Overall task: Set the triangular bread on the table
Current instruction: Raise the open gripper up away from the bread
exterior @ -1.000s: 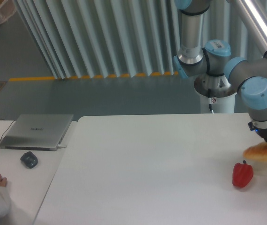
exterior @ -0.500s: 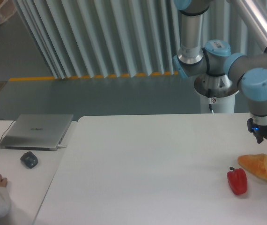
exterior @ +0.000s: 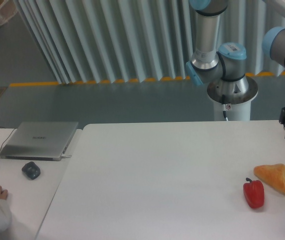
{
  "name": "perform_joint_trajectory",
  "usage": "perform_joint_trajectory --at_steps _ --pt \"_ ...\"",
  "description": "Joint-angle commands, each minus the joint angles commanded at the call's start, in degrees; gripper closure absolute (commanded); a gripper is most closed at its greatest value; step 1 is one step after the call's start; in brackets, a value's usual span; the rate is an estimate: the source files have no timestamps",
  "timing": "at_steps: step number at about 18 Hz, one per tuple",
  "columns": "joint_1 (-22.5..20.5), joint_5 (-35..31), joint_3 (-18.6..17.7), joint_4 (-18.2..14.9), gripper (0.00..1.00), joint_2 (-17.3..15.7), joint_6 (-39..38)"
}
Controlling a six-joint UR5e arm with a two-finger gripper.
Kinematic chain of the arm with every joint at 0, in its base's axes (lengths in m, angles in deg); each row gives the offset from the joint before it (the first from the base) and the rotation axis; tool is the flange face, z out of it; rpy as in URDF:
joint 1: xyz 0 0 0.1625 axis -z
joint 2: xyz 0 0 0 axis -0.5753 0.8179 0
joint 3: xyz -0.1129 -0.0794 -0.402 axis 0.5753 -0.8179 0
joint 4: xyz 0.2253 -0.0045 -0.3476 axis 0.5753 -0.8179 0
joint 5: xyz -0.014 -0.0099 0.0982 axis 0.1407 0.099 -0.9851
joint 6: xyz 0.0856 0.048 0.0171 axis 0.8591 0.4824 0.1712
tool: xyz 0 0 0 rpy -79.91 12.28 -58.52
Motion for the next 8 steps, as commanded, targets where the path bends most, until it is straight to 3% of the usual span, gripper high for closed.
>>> perform_joint_trajectory --at_steps 8 --pt "-0.1 0.0 -0.3 0.4 0.00 0.0 -0.1"
